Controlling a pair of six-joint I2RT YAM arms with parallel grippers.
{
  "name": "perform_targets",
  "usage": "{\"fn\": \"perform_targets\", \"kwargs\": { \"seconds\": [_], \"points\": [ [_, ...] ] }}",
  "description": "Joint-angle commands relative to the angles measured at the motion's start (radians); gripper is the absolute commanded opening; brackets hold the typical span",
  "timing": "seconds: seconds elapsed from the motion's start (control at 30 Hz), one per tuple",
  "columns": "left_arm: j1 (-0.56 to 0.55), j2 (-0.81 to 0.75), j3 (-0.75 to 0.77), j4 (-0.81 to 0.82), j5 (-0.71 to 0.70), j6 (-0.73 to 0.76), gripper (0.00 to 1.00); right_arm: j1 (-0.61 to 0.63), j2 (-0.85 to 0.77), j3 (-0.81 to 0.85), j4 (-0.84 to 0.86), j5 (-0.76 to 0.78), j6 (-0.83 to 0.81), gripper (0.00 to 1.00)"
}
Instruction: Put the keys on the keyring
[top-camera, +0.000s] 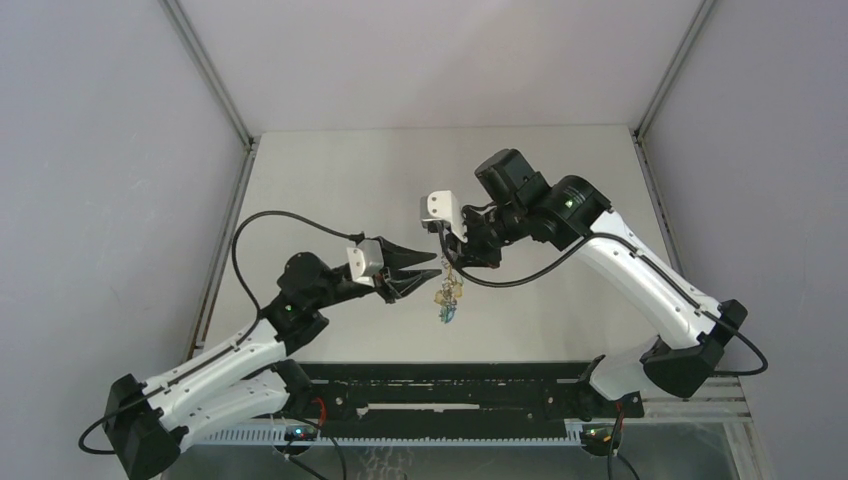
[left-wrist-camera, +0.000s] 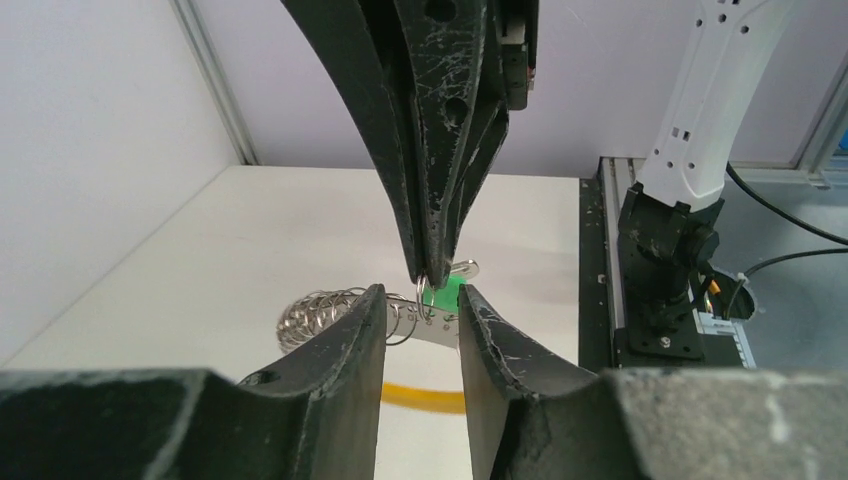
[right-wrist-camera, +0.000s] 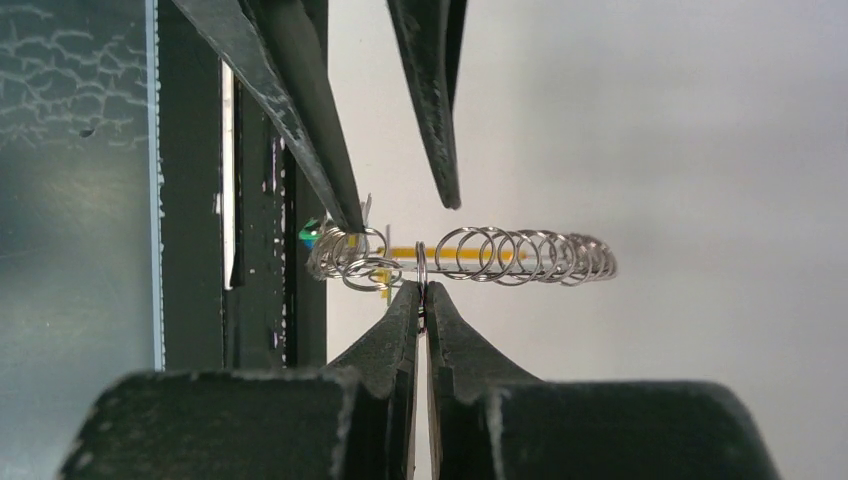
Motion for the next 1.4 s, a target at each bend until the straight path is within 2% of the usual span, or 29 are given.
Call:
{"fn": "perform_targets", "kwargs": {
  "seconds": [0.0, 0.23, 1.07, 1.2, 1.33, 1.37],
  "points": [
    [0.008, 0.029, 0.059, 0.016, 0.040, 0.010, 0.38, 0.028, 0.003, 0.087, -0.054, 0.056, -0.040, 0.00],
    [0.010, 0.084, 0.071, 0.029, 0.068, -0.006, 0.38, 0.052, 0.023, 0.120, -0.066, 0.064, -0.055, 0.00],
    [0.010, 0.094, 0.079, 0.083, 0.124, -0.056, 0.24, 0.100, 0.030, 0.118, -0.054, 0.058, -0.068, 0.00],
    [0.010, 0.094, 0.080, 0.082, 0.123, -0.060, 0.19, 0.105, 0.030, 0.116, -0.056, 0.055, -0.071, 0.00],
    [0.010, 0.096, 0.082, 0.082, 0.123, -0.063, 0.01, 0.111, 0.032, 0.116, -0.061, 0.057, -0.075, 0.00],
    [0.009, 0.094, 0.081, 0.082, 0.122, -0.063, 0.00, 0.112, 0.032, 0.116, -0.062, 0.057, -0.075, 0.00]
  ]
}}
